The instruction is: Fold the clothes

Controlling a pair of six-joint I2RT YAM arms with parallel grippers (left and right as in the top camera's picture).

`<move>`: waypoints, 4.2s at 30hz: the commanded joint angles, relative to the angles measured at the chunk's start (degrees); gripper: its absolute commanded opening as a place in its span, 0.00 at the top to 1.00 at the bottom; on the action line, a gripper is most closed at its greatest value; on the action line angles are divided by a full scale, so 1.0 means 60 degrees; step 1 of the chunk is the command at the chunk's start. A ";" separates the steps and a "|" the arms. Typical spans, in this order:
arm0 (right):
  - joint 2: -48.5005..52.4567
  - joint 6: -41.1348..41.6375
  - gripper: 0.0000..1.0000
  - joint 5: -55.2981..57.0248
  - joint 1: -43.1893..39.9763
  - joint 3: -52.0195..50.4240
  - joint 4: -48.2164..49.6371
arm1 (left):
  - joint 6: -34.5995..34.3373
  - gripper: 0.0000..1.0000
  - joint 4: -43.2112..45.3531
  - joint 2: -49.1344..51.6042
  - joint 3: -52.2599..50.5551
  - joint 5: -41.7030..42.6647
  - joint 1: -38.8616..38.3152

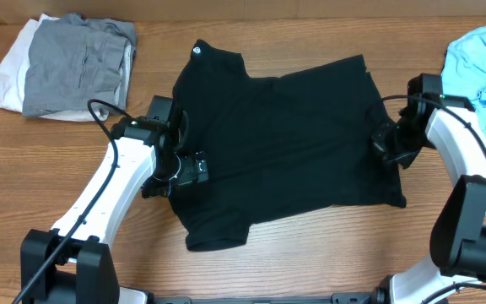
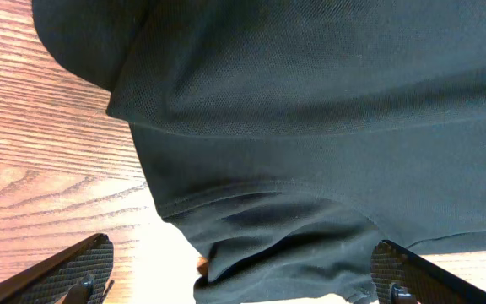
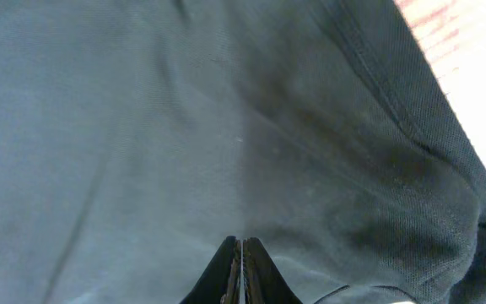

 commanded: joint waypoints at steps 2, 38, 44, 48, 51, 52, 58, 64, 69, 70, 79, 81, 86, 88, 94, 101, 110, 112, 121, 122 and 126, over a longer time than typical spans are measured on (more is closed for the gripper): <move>0.0011 0.0933 0.94 0.0525 -0.0018 -0.1024 0.0761 | 0.0149 0.00 0.0022 -0.0102 0.0080 0.0113 -0.0044; -0.2827 0.3643 0.96 0.2084 -0.1213 -0.2739 -0.0663 | 0.0616 0.00 0.0262 -0.0102 0.0080 -0.0109 -0.0040; -0.4302 0.1807 0.89 0.1049 -0.1173 -0.2601 0.0138 | 0.0769 0.00 0.1071 -0.0102 0.0080 -0.0120 -0.0040; -0.4575 0.0266 0.51 -0.0765 -0.1166 -0.2240 0.0594 | 0.0776 0.02 0.1971 -0.0095 0.0146 -0.0117 0.0138; -0.4572 -0.0182 0.47 -0.1443 -0.1064 -0.1949 0.0703 | 0.0882 0.26 0.2448 0.0055 0.0477 0.0098 0.0521; -0.4572 -0.0208 0.51 -0.1534 -0.0987 -0.1909 0.0754 | 0.1115 0.31 0.2608 0.0164 0.0663 0.0379 0.0637; -0.4543 -0.0204 0.62 -0.1617 -0.0084 -0.1909 0.1024 | 0.1818 0.85 0.2827 0.1519 0.2171 0.1038 0.0816; -0.4546 -0.0204 0.62 -0.1366 0.0579 -0.1909 0.1191 | 0.2109 0.96 0.2659 0.3650 0.4153 0.0619 0.0845; -0.4543 -0.0204 0.62 -0.1071 0.0594 -0.1916 0.1111 | 0.2237 0.96 0.2277 0.5315 0.5654 0.0404 0.0882; -0.4546 -0.0204 0.62 -0.1035 0.0594 -0.1916 0.1082 | 0.2284 0.96 0.2189 0.5552 0.5883 0.0342 0.0900; -0.4543 -0.0204 0.62 -0.0863 0.0594 -0.1916 0.1013 | 0.2914 0.96 0.2364 0.6685 0.6521 -0.0601 0.1206; -0.4546 -0.0208 0.62 -0.0863 0.0594 -0.1916 0.0984 | 0.3158 0.96 0.2382 0.6841 0.6521 -0.0699 0.1337; -0.4543 -0.0222 0.65 -0.0681 0.0594 -0.1916 0.0663 | 0.3563 0.96 0.2521 0.7231 0.6521 -0.0801 0.1683; -0.4543 -0.0211 0.66 -0.0568 0.0594 -0.1916 0.0568 | 0.3657 0.96 0.2703 0.7373 0.6521 -0.0794 0.1774; -0.4546 -0.0211 0.67 -0.0535 0.0594 -0.1916 0.0426 | 0.3916 0.96 0.3767 0.7952 0.6521 -0.0827 0.1840; -0.4543 -0.0208 0.67 -0.0262 0.0594 -0.1916 0.0211 | 0.3960 0.96 0.4666 0.8225 0.6550 -0.1253 0.1883; -0.4543 -0.0204 0.67 -0.0208 0.0594 -0.1916 0.0277 | 0.4014 0.40 0.2065 0.8204 0.9074 -0.2550 0.2160; -0.4543 -0.0200 0.63 -0.0204 0.0594 -0.1916 0.0335 | 0.4007 0.31 0.1137 0.8200 1.0102 -0.2543 0.2193; -0.4543 -0.0211 0.42 -0.0200 0.0594 -0.1916 0.0670 | 0.2856 0.00 -0.2601 0.8185 1.4936 -0.1963 0.2124; -0.4535 -0.0208 0.42 -0.0178 0.0594 -0.1916 0.0692 | 0.2728 0.00 -0.3020 0.8185 1.5304 -0.1581 0.2120; -0.4379 -0.0204 0.45 -0.0186 0.0594 -0.1916 0.0918 | 0.2652 0.00 -0.4597 0.8185 1.6436 -0.0168 0.2109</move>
